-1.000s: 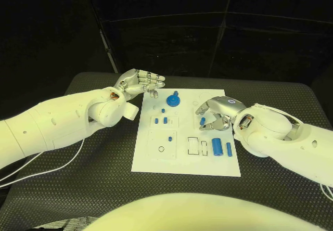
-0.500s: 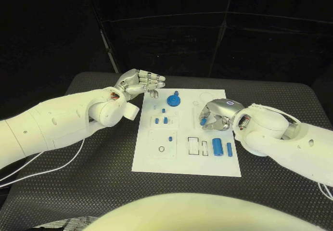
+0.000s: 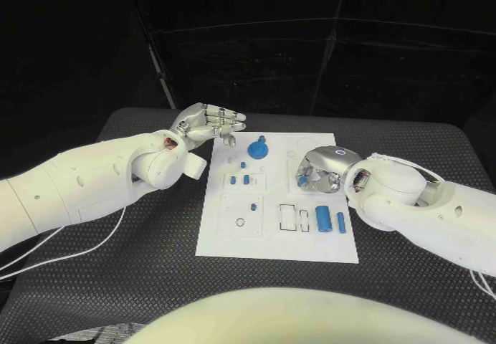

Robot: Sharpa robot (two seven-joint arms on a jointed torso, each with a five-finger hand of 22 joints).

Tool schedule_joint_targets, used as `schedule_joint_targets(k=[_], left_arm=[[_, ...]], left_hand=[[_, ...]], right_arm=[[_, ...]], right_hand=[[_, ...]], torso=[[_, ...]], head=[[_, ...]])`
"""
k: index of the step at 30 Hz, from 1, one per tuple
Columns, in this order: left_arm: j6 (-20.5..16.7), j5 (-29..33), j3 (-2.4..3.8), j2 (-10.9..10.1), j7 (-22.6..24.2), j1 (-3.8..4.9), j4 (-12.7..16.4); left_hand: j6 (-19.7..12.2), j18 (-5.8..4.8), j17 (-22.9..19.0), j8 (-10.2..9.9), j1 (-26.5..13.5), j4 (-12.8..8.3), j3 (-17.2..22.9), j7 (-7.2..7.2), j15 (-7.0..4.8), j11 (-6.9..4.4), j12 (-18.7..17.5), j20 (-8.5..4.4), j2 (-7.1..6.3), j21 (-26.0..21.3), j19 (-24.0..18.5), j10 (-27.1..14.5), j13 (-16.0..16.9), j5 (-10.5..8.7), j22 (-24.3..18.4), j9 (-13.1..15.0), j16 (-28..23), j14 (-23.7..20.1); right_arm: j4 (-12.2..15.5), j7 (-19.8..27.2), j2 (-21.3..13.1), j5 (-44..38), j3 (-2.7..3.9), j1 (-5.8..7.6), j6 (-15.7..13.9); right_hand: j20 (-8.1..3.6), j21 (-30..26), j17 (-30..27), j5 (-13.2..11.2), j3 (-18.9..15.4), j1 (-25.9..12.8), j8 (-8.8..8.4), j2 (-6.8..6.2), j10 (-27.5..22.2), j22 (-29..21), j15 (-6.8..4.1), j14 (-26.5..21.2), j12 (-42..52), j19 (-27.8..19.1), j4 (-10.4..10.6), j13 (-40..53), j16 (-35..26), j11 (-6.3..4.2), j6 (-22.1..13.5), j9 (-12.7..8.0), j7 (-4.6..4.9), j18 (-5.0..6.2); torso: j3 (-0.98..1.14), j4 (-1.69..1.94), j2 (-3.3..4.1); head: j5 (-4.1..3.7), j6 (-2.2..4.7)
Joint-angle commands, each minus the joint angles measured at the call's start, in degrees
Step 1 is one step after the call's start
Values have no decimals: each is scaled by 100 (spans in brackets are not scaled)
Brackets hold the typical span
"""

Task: Assemble the parts on the task board

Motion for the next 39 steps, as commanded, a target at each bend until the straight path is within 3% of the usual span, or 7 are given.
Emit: schedule_joint_targets(k=[1,8,17,25,30,37,39], left_arm=[[61,25,7,7,12,10,4],[62,25,7,-8,10,10,7],[62,25,7,7,20,7,-15],[61,25,7,47,23,6,-30],[61,25,7,74,28,6,-34],[52,25,7,81,36,8,-36],[51,25,7,84,38,8,-37]], left_hand=[[-33,71,-5,-12,-31,-19,2,-2,-5,5,40,7,28,-23,-26,-42,2,-19,-5,-5,-28,-27],[-37,73,-9,-11,-22,-30,10,-4,-7,2,47,7,34,-28,-27,-48,2,-16,-8,-4,-30,-27],[-39,77,-18,-5,11,-65,33,-5,-12,0,63,4,47,-32,-24,-57,3,-12,-11,-3,-34,-28],[-40,78,-19,-5,16,-71,35,-5,-13,0,65,3,46,-32,-24,-58,4,-12,-11,-3,-35,-28],[-40,78,-19,-5,16,-71,35,-5,-13,0,65,3,46,-32,-24,-58,4,-12,-11,-3,-35,-28],[-40,78,-19,-5,16,-71,35,-5,-13,0,65,3,46,-32,-24,-58,4,-12,-11,-3,-35,-28],[-40,78,-19,-5,16,-71,35,-5,-13,0,65,3,46,-32,-24,-58,4,-12,-11,-3,-35,-28]], right_arm=[[7,47,7,-164,-2,1,-262],[250,127,-111,-247,1,-2,-669],[850,271,-275,49,319,-3,-953],[1000,550,22,447,370,-2,-942],[931,706,314,540,224,-3,-859],[742,899,708,548,-236,-3,-701],[689,935,787,530,-328,-4,-666]], right_hand=[[-18,54,18,-26,176,110,26,53,106,35,-55,174,-67,54,-77,13,30,-6,73,13,6,-74],[-17,164,53,-6,788,30,-23,-151,310,149,-34,182,-314,50,-344,25,67,16,155,-8,48,-90],[-7,241,72,80,1208,-178,-75,-321,397,220,-27,183,-481,27,-530,33,92,26,187,-16,75,-88],[-4,268,67,127,1311,-260,-89,-368,423,246,-24,183,-524,22,-587,37,96,31,197,-16,81,-90],[-1,269,63,136,1322,-301,-95,-386,425,243,-22,183,-538,15,-595,37,95,34,196,-17,84,-89],[2,267,61,152,1332,-344,-103,-405,421,235,-18,182,-558,5,-607,37,96,37,191,-18,86,-87],[3,265,59,154,1333,-352,-104,-408,420,232,-18,182,-561,2,-608,36,95,38,191,-18,87,-87]], torso=[[0,3,-1],[3,-20,-1],[9,11,-1],[-6,6,1],[-9,8,-1],[-12,4,0],[-11,2,-1]], head=[[-5,0],[34,0],[51,0],[73,0],[101,0],[135,0],[144,0]])
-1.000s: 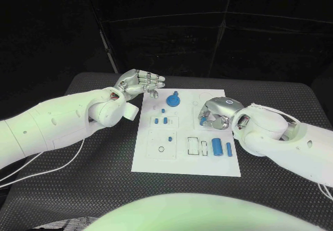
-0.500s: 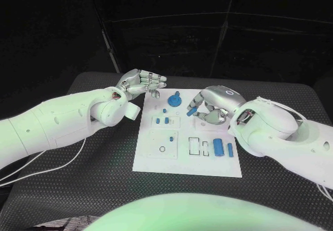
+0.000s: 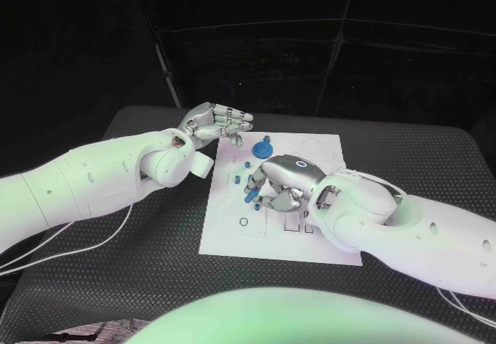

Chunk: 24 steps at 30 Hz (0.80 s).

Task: Assemble the parts on the task board

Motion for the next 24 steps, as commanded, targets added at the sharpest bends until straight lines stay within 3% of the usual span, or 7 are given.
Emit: schedule_joint_targets(k=[1,6,10,24], left_arm=[[42,24,8,13,46,11,4],[44,24,8,23,48,12,3],[43,24,8,26,50,12,-2],[56,24,8,44,46,13,-20]], left_hand=[[-40,78,-6,-5,13,-31,-5,-5,-13,0,20,3,49,-32,-24,-58,4,-12,-7,-3,-35,-28],[-40,78,-6,-5,13,-31,-5,-5,-13,0,20,3,49,-32,-24,-58,4,-12,-7,-3,-35,-28],[-40,78,-6,-5,13,-31,-5,-5,-13,0,20,3,49,-32,-24,-58,4,-12,-7,-3,-35,-28],[-39,78,-10,-1,15,-39,0,-4,-13,1,29,3,53,-33,-23,-60,5,-13,-7,-2,-37,-28]], right_arm=[[-93,286,126,51,-98,4,137],[-271,325,303,-39,-242,-4,315],[-374,314,377,-201,-298,-11,409],[-536,288,504,-586,-351,-46,652]], right_hand=[[23,18,-10,38,40,-36,-22,-1,75,-10,3,161,-28,-18,-10,0,27,-27,20,2,18,-85],[25,14,-15,47,41,-60,-25,-8,73,-18,5,159,-37,-26,-14,0,25,-25,19,2,19,-84],[26,14,-16,50,41,-78,-27,-11,71,-20,6,159,-44,-29,-15,0,25,-24,19,2,19,-83],[29,9,-26,59,42,-112,-23,-9,83,-29,6,156,-49,-38,-19,3,21,-28,33,6,13,-81]], torso=[[6,-7,-1],[9,-8,-1],[10,-11,-6],[14,-4,0]], head=[[19,-1],[31,-1],[31,-1],[56,-1]])
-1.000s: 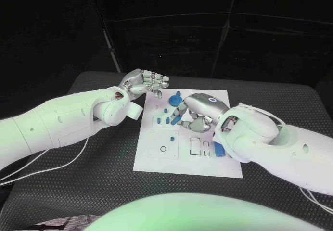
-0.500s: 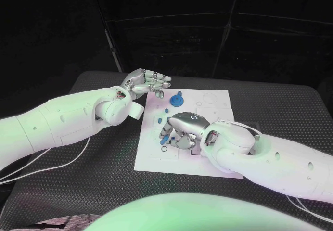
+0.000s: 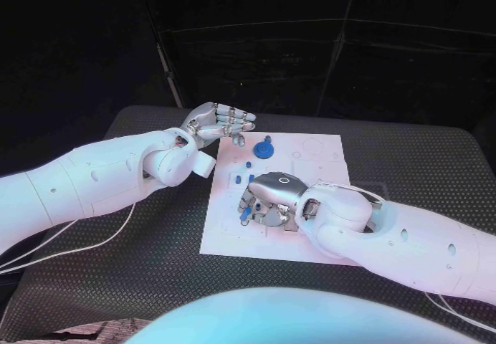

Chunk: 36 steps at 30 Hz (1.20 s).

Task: Assemble the parts on the task board

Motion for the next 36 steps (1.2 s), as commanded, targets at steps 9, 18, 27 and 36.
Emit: schedule_joint_targets(k=[9,18,27,36], left_arm=[[61,24,8,13,40,10,-4],[59,24,8,9,35,10,-3],[65,24,8,11,29,10,-5],[71,24,8,10,17,10,-4]], left_hand=[[-39,78,-5,-1,15,-40,0,-3,-13,-20,29,3,53,-33,-23,-39,5,-13,-8,-2,-37,-28],[-39,78,-5,-1,15,-40,0,-3,-13,-20,29,3,53,-33,-23,-39,5,-13,-8,-2,-37,-28],[-39,78,-5,-1,15,-40,0,-3,-13,-20,29,3,53,-33,-23,-39,5,-13,-8,-2,-37,-28],[-39,77,-9,2,7,-42,2,-2,-12,-19,38,4,56,-35,-23,-42,5,-15,-9,-2,-38,-27]], right_arm=[[-88,-35,74,-367,-14,-9,298],[-99,-64,84,-384,-98,-11,526],[-118,-77,123,-428,-112,-12,532],[-160,-63,177,-432,-132,-12,279]], right_hand=[[8,13,-7,24,30,-36,12,2,66,-2,6,156,-16,-14,-5,6,22,-9,42,10,13,-83],[8,9,-17,26,30,-56,17,3,79,-9,3,154,-18,-20,-10,9,18,-13,56,13,7,-80],[8,6,-16,25,30,-63,19,3,82,-14,3,154,-19,-24,-12,10,18,-15,59,14,5,-79],[141,-246,-116,293,-281,-596,-150,-352,-696,-374,163,113,-333,-243,121,-25,-31,171,-830,-40,118,-25]], torso=[[-3,6,5],[-4,3,2],[-3,5,2],[-5,4,1]], head=[[12,-1],[18,-1],[23,-1],[29,-1]])
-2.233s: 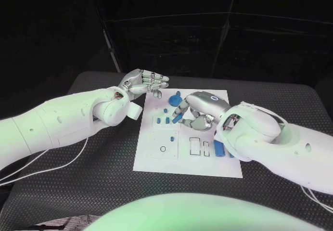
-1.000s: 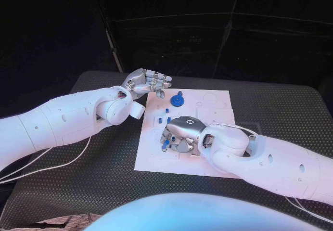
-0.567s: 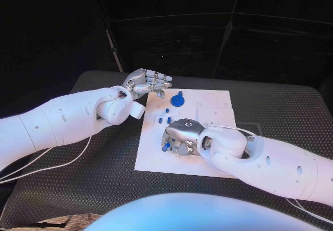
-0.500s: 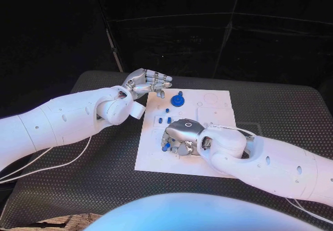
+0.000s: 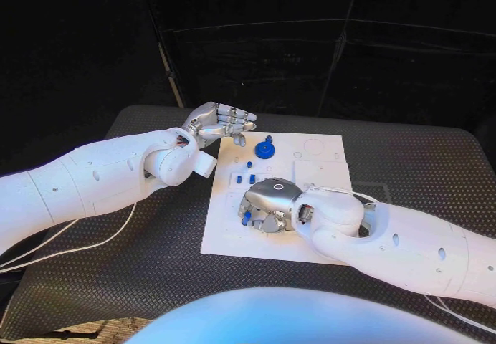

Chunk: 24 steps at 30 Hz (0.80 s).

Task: Assemble the parts on the task board

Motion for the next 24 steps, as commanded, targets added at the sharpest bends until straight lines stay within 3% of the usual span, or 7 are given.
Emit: schedule_joint_targets(k=[1,13,18,24], left_arm=[[65,24,7,6,17,10,7],[82,24,7,7,2,10,3],[88,24,7,5,-6,10,0],[100,24,7,-6,-16,10,-5]], left_hand=[[-39,77,-9,2,7,-42,2,-2,-12,-6,38,4,56,-35,-23,-30,5,-15,-9,-1,-38,-27],[-39,77,-9,2,7,-42,2,-2,-12,-6,38,4,56,-35,-23,-30,5,-15,-9,-1,-38,-27],[-39,77,-9,2,7,-42,2,-2,-12,-6,38,4,56,-35,-23,-30,5,-15,-9,-1,-38,-27],[-39,77,-9,2,7,-42,2,-2,-12,-6,38,4,56,-35,-23,-30,5,-15,-9,-1,-38,-27]], right_arm=[[-3,7,18,-36,-16,-1,-107],[8,122,15,-9,-41,-2,-533],[78,207,-48,76,-42,-19,-834],[270,278,-294,207,-41,-44,-1049]], right_hand=[[24,-74,-43,21,-121,-103,-13,-49,-189,-95,39,127,3,-65,9,15,-37,27,-275,-1,-9,-17],[37,-185,-131,64,-328,-118,0,-38,-383,-236,42,89,83,-118,-33,25,-83,36,-489,14,-62,2],[40,-191,-122,192,-392,-104,5,3,-409,-232,42,87,161,-102,-53,35,-73,34,-523,19,-59,0],[60,-378,-287,153,-745,-227,-3,-82,-668,-495,73,16,242,-241,-34,30,-166,54,-758,12,-144,36]], torso=[[-1,0,-1],[2,-5,-3],[4,-4,-2],[4,-10,-4]], head=[[4,-1],[8,-1],[6,-1],[4,-1]])
